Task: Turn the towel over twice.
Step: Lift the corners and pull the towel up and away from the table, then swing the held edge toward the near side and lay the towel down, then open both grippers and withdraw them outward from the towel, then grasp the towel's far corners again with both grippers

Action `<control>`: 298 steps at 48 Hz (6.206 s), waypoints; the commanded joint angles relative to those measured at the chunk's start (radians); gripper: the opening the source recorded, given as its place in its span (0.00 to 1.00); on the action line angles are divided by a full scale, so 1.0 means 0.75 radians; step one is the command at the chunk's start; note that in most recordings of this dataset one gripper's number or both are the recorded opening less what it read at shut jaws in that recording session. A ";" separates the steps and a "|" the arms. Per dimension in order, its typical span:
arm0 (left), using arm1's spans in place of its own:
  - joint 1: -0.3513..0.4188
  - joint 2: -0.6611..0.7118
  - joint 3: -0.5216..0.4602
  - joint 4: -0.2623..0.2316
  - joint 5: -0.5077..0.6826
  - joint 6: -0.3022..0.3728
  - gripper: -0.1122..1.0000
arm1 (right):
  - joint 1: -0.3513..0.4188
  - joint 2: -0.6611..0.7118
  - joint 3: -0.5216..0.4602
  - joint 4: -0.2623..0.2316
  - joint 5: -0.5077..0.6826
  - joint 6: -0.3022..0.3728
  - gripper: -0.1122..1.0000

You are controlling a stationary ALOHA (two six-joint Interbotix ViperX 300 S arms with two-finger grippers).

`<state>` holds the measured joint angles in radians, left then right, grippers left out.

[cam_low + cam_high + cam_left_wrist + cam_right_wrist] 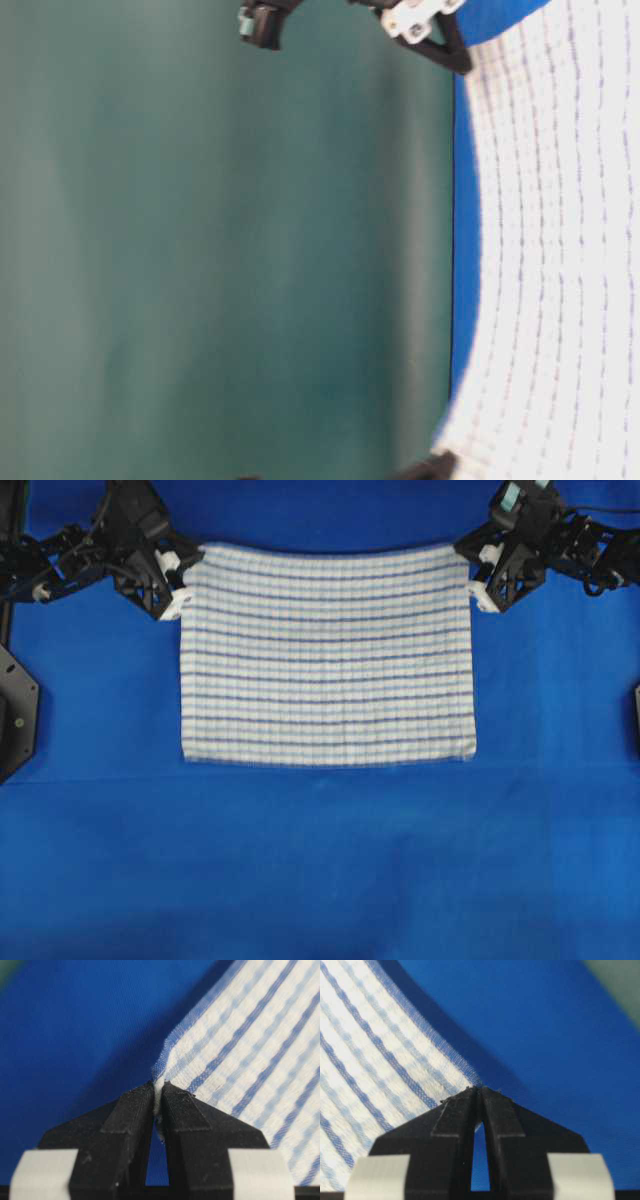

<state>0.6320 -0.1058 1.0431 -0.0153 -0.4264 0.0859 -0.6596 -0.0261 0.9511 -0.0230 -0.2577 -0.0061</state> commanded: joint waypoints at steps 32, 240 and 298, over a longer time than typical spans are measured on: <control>0.078 -0.393 -0.190 -0.002 0.014 0.072 0.13 | -0.115 -0.352 -0.378 -0.176 0.417 -0.004 0.16; -0.560 -0.894 0.162 -0.004 0.440 -0.108 0.78 | 0.567 -0.691 -0.082 -0.652 0.702 0.767 0.64; -0.039 0.141 0.092 -0.004 -0.018 0.039 0.76 | 0.088 0.139 -0.143 -0.738 0.250 0.738 0.62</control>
<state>0.5998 -0.0061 1.1275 -0.0169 -0.4433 0.1135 -0.5875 0.0844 0.8560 -0.5660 -0.0675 0.5507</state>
